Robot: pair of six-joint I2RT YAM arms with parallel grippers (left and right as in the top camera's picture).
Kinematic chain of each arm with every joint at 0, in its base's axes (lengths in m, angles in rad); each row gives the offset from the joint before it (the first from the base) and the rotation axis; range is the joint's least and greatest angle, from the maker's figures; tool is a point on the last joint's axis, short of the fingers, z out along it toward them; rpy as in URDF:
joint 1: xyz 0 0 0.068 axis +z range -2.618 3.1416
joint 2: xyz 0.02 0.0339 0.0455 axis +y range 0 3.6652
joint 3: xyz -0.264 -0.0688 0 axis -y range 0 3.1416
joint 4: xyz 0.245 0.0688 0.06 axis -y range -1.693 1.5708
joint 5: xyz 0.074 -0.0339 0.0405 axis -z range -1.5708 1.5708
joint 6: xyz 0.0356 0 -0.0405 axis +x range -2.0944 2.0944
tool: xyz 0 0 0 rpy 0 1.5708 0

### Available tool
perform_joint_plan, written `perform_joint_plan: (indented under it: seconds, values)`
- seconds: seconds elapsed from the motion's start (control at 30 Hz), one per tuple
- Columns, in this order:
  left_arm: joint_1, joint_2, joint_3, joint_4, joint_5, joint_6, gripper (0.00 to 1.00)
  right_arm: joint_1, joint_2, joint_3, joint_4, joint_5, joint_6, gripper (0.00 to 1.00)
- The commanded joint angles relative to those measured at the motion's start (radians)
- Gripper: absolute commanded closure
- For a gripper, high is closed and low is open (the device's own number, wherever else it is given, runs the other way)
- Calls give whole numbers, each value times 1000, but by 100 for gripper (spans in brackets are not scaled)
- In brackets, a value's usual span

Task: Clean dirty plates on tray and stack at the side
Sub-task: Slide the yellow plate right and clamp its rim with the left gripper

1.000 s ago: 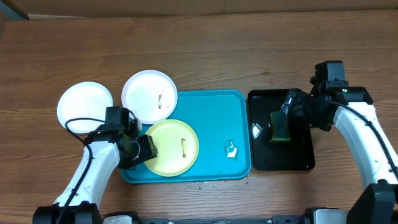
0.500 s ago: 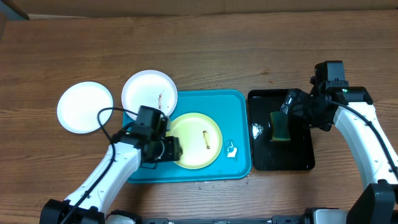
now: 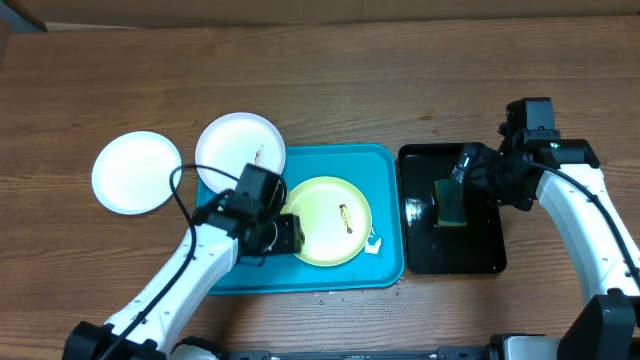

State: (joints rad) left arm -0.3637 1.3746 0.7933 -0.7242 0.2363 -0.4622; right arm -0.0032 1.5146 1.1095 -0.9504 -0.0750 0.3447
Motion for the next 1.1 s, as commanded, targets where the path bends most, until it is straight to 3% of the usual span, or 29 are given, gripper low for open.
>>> perform_joint_plan:
  seconds: [0.0, 0.1, 0.13, 0.23, 0.27, 0.33, 0.47, 0.53, 0.57, 0.67, 0.7, 0.77, 0.97, 1.0, 1.07]
  values:
    - [6, -6, 89, -51, -166, -99, 44, 1, 2, -4, 6, -6, 8, 0]
    - [0, -2, 79, -51, -188, -146, 46, 1, 2, -4, 6, -6, 8, 0]
    - [-3, 0, 71, -47, -194, -157, 51, 1, 2, -4, 6, -6, 8, 0]
    - [-13, 12, 37, -5, -240, -194, 84, 1, 2, -4, 6, -6, 8, 0]
    - [-15, 16, 24, 16, -245, -206, 91, 1, 2, -4, 6, -6, 8, 0]
    - [-17, 28, -9, 73, -232, -208, 94, 1, 2, -4, 6, -6, 8, 0]
    - [-17, 57, -43, 144, -160, -182, 69, 1, 2, -4, 6, -6, 8, 0]
    - [-17, 72, -43, 171, -84, -97, 60, 1, 2, -4, 6, -6, 8, 0]
    - [-17, 77, -43, 184, -44, -51, 47, 1, 2, -4, 6, -6, 8, 0]
    - [-16, 77, -43, 188, -30, -32, 41, 1, 2, -4, 6, -6, 8, 0]
    - [-16, 77, -43, 188, -32, -32, 31, 1, 2, -4, 6, -6, 8, 0]
    - [-16, 77, -43, 187, -36, -36, 0, 1, 2, -4, 6, -6, 8, 0]
    - [-16, 77, -43, 200, -32, -24, 0, 1, 2, -4, 6, -6, 8, 0]
    - [-16, 77, -43, 199, -32, -11, 8, 1, 2, -4, 6, -6, 8, 0]
    - [-16, 77, -43, 192, -33, -9, 40, 1, 2, -4, 6, -6, 8, 0]
